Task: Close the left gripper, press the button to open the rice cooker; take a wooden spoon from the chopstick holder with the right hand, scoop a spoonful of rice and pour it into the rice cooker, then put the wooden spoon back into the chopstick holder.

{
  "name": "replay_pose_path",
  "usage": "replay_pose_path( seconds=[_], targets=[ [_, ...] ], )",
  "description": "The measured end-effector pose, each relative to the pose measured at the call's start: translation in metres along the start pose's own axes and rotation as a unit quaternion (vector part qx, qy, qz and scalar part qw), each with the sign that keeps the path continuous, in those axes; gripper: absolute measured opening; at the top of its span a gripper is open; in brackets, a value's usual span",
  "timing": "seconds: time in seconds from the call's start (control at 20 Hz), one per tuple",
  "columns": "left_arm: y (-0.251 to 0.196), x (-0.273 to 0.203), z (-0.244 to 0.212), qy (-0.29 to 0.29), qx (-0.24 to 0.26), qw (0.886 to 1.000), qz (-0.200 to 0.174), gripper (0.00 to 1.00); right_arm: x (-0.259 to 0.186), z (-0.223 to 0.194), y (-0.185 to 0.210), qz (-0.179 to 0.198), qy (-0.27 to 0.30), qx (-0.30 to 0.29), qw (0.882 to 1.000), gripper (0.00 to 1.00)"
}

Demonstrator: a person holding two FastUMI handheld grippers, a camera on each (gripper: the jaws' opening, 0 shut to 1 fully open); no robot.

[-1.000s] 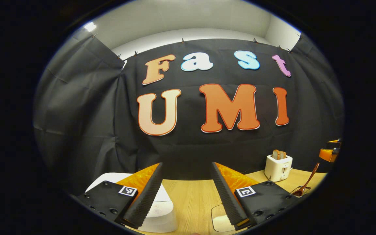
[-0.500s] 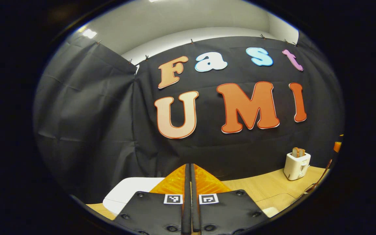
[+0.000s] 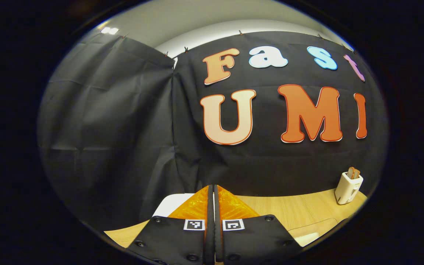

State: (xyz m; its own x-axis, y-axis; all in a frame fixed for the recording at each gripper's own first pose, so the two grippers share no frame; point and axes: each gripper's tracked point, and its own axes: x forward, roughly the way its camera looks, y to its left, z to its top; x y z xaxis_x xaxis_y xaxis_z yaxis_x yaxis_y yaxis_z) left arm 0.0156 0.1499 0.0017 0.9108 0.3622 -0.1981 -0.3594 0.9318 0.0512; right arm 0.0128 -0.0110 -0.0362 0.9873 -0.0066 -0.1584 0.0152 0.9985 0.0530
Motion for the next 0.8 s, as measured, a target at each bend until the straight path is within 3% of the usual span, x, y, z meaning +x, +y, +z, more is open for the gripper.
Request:
replay_pose_path(
  seconds=[0.3, 0.75, 0.8],
  targets=[
    [0.021, 0.02, -0.04, 0.108, -0.014, 0.994, 0.001, 0.04, 0.001, 0.0, -0.002, -0.002, 0.003, -0.007, 1.0, 0.95],
    [0.015, 0.03, -0.131, 0.253, -0.042, 0.966, -0.023, 0.04, -0.002, -0.019, -0.012, -0.013, 0.024, -0.013, 1.0, 0.96],
    [0.014, 0.028, -0.129, 0.248, -0.047, 0.967, -0.025, 0.04, -0.003, -0.022, -0.013, -0.015, 0.029, -0.012, 0.999, 0.96]
  ],
)
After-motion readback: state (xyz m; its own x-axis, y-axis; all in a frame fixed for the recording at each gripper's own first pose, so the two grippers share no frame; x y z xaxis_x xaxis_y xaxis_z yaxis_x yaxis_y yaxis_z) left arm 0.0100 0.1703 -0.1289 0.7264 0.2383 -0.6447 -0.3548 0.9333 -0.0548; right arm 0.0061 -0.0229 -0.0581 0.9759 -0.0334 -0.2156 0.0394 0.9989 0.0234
